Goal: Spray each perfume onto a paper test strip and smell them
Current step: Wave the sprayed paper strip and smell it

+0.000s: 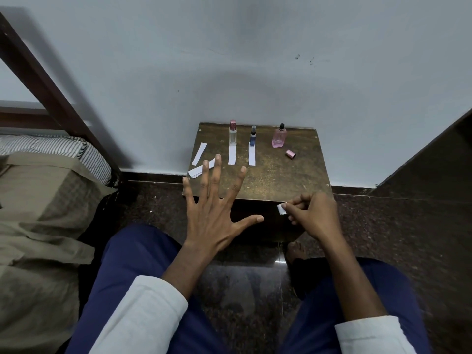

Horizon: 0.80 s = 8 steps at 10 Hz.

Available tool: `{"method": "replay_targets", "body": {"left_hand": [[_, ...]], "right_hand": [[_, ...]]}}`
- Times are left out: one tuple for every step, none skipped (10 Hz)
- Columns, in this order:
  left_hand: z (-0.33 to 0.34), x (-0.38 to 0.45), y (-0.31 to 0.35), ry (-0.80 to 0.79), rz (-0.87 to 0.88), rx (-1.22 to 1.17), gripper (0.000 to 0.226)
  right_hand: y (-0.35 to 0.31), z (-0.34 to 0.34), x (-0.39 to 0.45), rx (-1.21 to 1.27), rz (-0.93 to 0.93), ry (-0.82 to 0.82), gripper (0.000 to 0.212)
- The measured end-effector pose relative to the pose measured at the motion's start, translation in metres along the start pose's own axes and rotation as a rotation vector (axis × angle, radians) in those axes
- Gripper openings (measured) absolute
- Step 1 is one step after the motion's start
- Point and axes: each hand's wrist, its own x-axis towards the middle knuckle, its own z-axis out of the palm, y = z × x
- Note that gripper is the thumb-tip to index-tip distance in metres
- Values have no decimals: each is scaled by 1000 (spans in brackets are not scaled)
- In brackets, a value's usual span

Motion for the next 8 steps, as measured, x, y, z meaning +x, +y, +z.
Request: {"method": "replay_targets", "body": {"left_hand": [[0,0,0,12,2,3,118],[-2,-1,0,1,-31,-14,138],[-4,0,1,0,-52,-22,150],[-7,0,2,-8,-55,-49,154],[-8,0,4,-18,-58,-79,152],[-2,2,3,-26,-41,-189,120],[9,3,-2,-13,53,-371,65],[11,2,-1,-23,122,-412,46]], "right_hand": [[-7,-2,-2,136,18,-31,10],[-20,-18,-6,918,13,-225,4],[-13,-32,-2,1360,-56,-313,18],[12,-23,5,185,21,-36,10],[22,-11,3,-409,39,95,15],[18,-7,3,-184,-52,6,16],[11,0,4,-91,-131,-67,11],[6,10,1,-151,-226,-140,6]]}}
